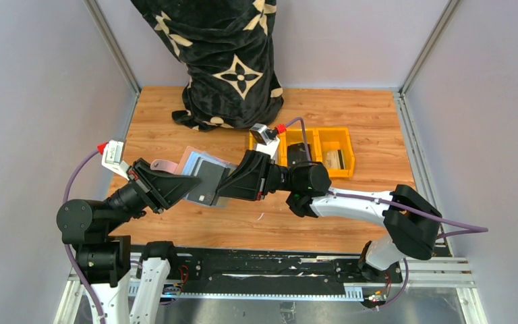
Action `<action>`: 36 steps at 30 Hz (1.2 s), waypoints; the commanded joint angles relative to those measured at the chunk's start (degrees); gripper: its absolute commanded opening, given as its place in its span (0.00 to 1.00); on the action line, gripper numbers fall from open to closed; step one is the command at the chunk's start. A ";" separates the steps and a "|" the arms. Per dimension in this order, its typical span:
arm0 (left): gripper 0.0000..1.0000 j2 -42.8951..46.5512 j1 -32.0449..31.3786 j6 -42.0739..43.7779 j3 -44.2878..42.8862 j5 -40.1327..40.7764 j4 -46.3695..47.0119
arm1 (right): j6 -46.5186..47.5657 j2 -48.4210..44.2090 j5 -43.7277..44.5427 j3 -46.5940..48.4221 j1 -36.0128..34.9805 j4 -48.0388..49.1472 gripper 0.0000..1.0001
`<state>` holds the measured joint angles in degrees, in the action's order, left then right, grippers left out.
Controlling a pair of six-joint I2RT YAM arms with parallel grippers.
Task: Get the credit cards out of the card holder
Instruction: Remove the credit card from the card holder.
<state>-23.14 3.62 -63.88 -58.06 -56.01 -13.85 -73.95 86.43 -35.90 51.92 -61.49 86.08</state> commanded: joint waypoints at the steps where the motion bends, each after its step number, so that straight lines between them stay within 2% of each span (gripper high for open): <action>1: 0.06 0.11 -0.01 0.40 0.47 0.02 -0.24 | -0.73 -0.20 0.10 2.22 -0.79 5.04 0.18; 6: 0.07 0.20 -0.01 0.85 0.32 0.02 -0.64 | -1.20 -0.22 0.02 2.51 -0.91 5.30 0.00; 13: 0.16 -0.05 -0.01 0.85 0.15 0.13 -0.65 | -0.66 -1.01 1.35 0.43 -0.75 5.07 0.00; 18: 0.19 -0.33 -0.01 0.63 -1.05 0.11 -0.76 | 0.71 -1.52 1.66 -2.42 -0.64 3.20 0.00; 29: 0.20 -0.24 -0.01 1.48 -1.17 0.36 -1.36 | 4.59 -4.33 2.17 -4.53 -0.56 -0.99 0.00; 36: 0.11 -0.33 -0.01 2.39 -1.81 1.04 -1.90 | 5.22 -5.32 2.89 -6.31 -0.56 -1.51 0.00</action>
<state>-23.16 3.62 -62.13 -58.13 -56.31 -16.58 -70.50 83.20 -33.17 46.94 -61.49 82.94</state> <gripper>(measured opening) 0.141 0.006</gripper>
